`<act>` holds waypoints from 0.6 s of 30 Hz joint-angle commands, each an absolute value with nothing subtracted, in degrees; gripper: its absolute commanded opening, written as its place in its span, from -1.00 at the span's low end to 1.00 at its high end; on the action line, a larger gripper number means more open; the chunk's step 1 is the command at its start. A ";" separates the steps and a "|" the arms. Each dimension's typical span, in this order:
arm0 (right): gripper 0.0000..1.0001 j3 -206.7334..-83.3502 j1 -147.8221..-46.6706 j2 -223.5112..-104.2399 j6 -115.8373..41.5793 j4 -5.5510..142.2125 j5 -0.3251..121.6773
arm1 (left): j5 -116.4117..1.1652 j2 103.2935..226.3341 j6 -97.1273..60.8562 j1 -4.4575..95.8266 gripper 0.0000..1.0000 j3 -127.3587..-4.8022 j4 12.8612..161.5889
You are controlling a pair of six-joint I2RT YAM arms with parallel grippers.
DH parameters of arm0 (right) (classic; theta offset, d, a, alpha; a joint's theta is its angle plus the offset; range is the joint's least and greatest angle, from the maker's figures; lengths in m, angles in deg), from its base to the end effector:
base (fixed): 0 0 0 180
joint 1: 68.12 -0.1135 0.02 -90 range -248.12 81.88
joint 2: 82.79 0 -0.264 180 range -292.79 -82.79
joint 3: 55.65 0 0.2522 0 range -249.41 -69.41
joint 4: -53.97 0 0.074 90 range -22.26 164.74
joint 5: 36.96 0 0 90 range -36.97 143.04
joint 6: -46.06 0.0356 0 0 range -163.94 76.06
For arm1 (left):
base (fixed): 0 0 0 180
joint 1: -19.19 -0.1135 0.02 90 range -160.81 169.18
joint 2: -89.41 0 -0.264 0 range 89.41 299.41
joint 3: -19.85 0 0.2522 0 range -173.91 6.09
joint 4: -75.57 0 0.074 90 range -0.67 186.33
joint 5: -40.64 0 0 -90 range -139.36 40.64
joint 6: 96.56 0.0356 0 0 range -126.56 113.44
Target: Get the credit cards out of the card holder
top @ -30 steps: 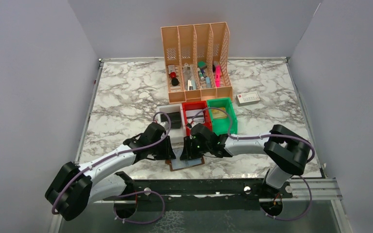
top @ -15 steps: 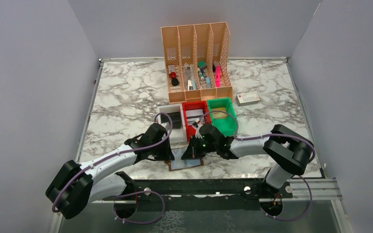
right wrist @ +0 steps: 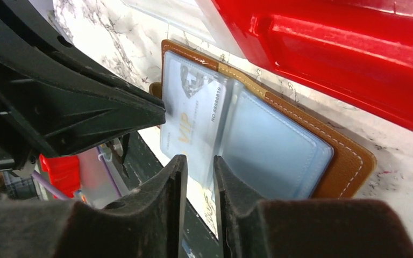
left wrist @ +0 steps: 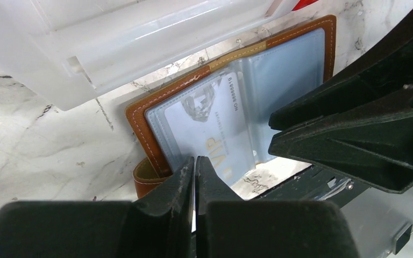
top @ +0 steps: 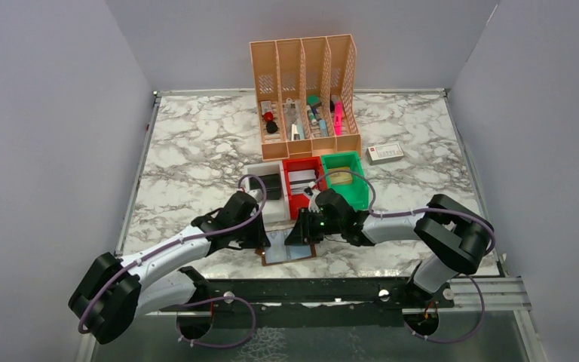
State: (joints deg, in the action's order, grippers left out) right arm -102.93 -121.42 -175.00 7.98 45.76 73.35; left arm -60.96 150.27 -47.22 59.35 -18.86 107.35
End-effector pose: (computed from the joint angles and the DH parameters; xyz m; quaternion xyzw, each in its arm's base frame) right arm 0.1663 0.2438 0.1350 -0.0896 0.8788 0.4464 0.1428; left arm 0.1399 -0.1274 0.1610 0.0272 0.9461 -0.2728 0.1722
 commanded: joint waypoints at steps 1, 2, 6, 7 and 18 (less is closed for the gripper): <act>-0.31 -105.12 -121.62 -173.89 2.32 48.41 74.16 | -58.24 147.13 -47.44 59.61 -0.75 -20.94 107.57; -0.25 -105.72 -121.78 -173.18 0.83 50.26 72.83 | -57.14 146.26 -47.69 59.61 -0.71 -21.39 108.32; -0.14 -109.80 -123.81 -170.58 -5.24 60.25 63.45 | -49.56 142.23 -49.27 59.54 -0.57 -23.54 113.21; -0.12 -110.67 -124.61 -170.19 -6.48 61.96 61.23 | -47.52 141.34 -49.82 59.54 -0.52 -23.94 114.55; 0.11 -122.53 -136.22 -177.54 -9.62 75.44 39.81 | -33.33 139.78 -52.61 55.15 -0.14 -29.03 125.57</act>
